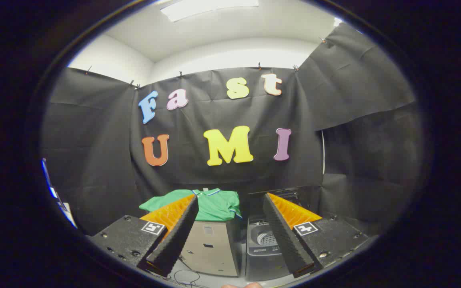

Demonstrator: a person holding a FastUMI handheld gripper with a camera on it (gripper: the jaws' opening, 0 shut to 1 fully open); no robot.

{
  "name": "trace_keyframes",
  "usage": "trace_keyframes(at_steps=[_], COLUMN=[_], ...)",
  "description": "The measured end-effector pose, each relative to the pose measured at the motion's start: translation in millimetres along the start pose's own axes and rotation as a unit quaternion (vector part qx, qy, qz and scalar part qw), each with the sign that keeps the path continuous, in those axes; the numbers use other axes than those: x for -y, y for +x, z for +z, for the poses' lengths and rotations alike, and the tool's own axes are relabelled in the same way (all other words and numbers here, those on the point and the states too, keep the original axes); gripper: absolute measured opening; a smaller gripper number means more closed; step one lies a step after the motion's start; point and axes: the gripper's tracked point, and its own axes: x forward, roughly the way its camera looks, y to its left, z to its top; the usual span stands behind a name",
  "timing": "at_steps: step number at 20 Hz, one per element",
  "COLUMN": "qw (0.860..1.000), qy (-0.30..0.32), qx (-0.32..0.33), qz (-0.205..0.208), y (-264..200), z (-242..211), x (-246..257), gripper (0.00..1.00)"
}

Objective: Put the clothes into the washing machine and then close the washing machine lid.

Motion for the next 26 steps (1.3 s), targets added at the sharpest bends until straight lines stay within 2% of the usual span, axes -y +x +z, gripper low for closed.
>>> trace_keyframes(at_steps=[5, 13, 21, 26], qw=[1.000, 1.000, 0.999, 0.998], qy=[-0.014, -0.019, -0.020, -0.030], qx=[0.005, 0.008, -0.026, -0.055], qz=[0.017, 0.020, 0.022, 0.020], y=[0.4, 25.4, 70.5, 103.5], z=[2.5, 13.5, 5.8, 20.6], x=[-3.1, -27.3, -99.8, -136.0], gripper=[1.00, 1.00, 1.00, 1.00])
